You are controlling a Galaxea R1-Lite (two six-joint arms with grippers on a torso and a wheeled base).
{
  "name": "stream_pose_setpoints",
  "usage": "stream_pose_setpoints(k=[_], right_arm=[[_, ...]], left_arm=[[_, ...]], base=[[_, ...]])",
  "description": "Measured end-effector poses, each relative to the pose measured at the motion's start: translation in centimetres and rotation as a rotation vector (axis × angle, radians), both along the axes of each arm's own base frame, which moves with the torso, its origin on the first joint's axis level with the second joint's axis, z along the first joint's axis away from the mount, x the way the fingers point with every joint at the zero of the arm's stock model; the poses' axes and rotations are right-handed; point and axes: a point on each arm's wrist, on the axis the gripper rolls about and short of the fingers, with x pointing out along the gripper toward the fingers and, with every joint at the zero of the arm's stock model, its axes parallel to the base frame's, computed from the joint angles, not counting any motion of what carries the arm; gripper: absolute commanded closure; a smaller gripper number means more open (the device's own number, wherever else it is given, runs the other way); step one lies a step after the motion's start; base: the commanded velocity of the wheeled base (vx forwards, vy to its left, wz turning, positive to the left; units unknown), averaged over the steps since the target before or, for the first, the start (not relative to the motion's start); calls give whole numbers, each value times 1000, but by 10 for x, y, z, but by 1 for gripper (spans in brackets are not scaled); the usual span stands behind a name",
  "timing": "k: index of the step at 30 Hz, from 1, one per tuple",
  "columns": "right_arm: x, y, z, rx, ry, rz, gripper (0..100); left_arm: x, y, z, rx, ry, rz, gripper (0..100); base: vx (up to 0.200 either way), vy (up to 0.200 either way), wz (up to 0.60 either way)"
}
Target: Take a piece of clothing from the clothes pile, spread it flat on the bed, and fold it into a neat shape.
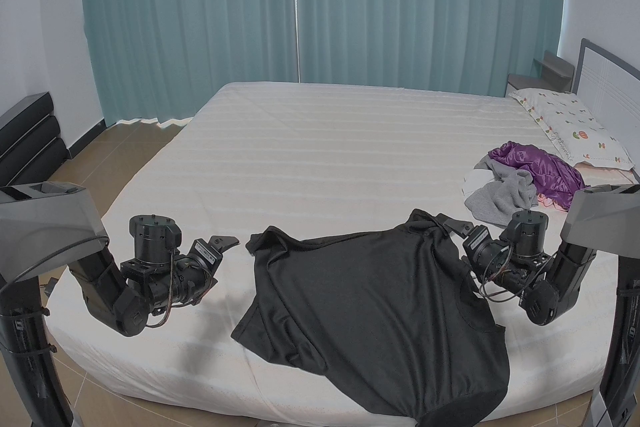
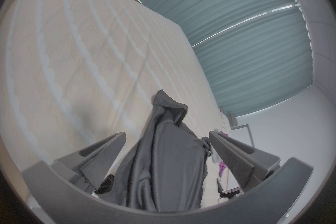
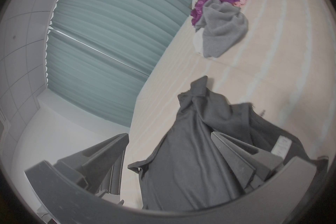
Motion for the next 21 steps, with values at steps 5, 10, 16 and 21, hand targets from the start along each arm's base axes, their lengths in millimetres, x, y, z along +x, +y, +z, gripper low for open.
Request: stream_pose_setpoints(k=[5,10,16,21], right_arm=[[-19,0,-6,4,48,8,0],[-26,-2,-8,-4,68,13,0],[-32,-2,-12,-12,94,14,0],[-34,-2,-13,-12,86,13,0]], left_arm=[[-11,2,-1,-38,6,8,0],[-13,3,-4,-36,17,8,0],[-13,2,-9,-33,33,4,0],[-14,2,-13,-30,45,3,0]], base=[[0,0,0],[-160,0,0],[-167,0,0],[0,0,0]])
